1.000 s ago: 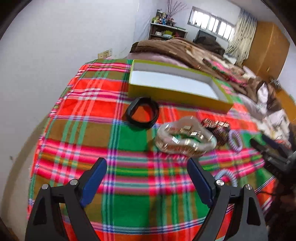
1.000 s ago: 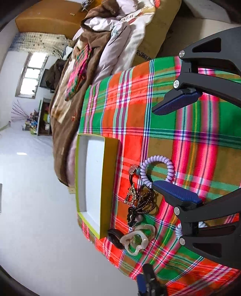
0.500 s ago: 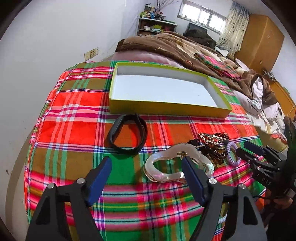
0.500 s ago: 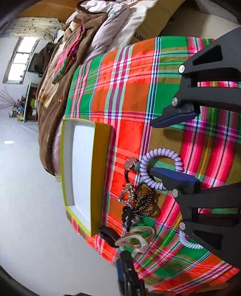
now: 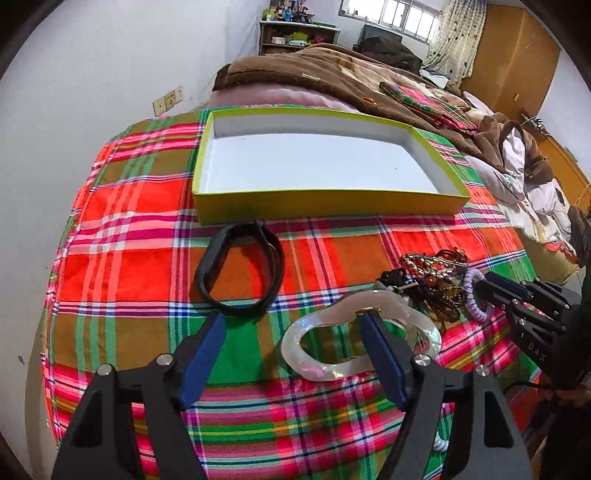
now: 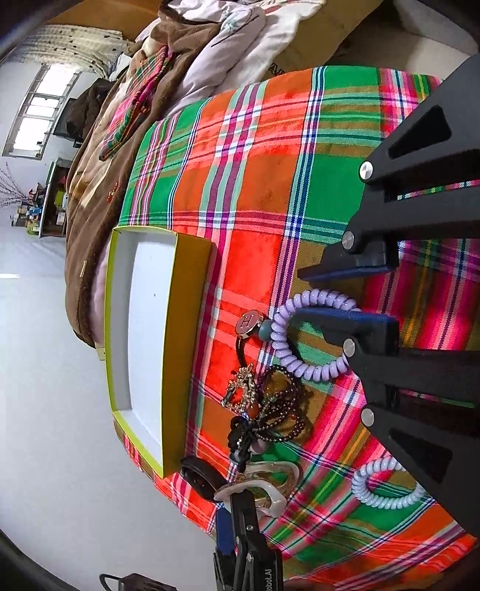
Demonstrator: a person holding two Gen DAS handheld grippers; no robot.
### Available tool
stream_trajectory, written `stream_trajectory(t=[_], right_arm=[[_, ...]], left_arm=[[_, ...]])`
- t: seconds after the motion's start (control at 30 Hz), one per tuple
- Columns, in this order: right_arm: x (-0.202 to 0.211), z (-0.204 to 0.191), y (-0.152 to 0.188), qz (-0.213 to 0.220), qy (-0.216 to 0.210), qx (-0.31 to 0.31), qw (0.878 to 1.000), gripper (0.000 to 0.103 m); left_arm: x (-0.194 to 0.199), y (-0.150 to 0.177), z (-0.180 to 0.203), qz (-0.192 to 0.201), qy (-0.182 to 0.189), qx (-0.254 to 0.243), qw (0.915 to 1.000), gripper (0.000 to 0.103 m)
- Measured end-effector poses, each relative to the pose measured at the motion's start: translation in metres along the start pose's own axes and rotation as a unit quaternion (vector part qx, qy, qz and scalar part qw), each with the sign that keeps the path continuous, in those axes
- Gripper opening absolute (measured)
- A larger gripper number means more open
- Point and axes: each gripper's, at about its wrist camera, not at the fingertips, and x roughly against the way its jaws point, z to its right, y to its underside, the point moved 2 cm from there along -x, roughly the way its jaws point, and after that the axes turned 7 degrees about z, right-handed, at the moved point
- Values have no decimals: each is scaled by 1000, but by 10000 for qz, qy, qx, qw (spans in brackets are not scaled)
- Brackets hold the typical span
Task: Organize jewelry
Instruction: 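Grasp the clear claw clip with the left gripper while the right gripper grasps the purple coil tie, then carry the clip and purple coil into the yellow box while both grippers open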
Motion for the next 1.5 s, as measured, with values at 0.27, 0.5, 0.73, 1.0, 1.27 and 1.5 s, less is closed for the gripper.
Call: stream_trajectory(t=[0.27,0.5,0.73,1.0,1.27,1.5], right_arm=[[1,0,2,32,74,-34,10000,13],[2,0,3,69,82,-95,9999,13],[5,2,6,175,29,-200,9996,12],[10,9,6,275,25,-400,9988,10],[19,11,5,404,22,-481,9980,10],[28,14,1,548,40,-537,9970,10]], left_arm=[[8,16,10,-361,130,-192,9991,70],[13,30,29,-371,122,-686,9969,70],[14,31,31,-356,404,-722,9959,60],[20,31,34,-239,642,-660,9955,45],[25,27,28,-107,663,-420,9969,42],[36,20,20,141,655,-152,9976,42]])
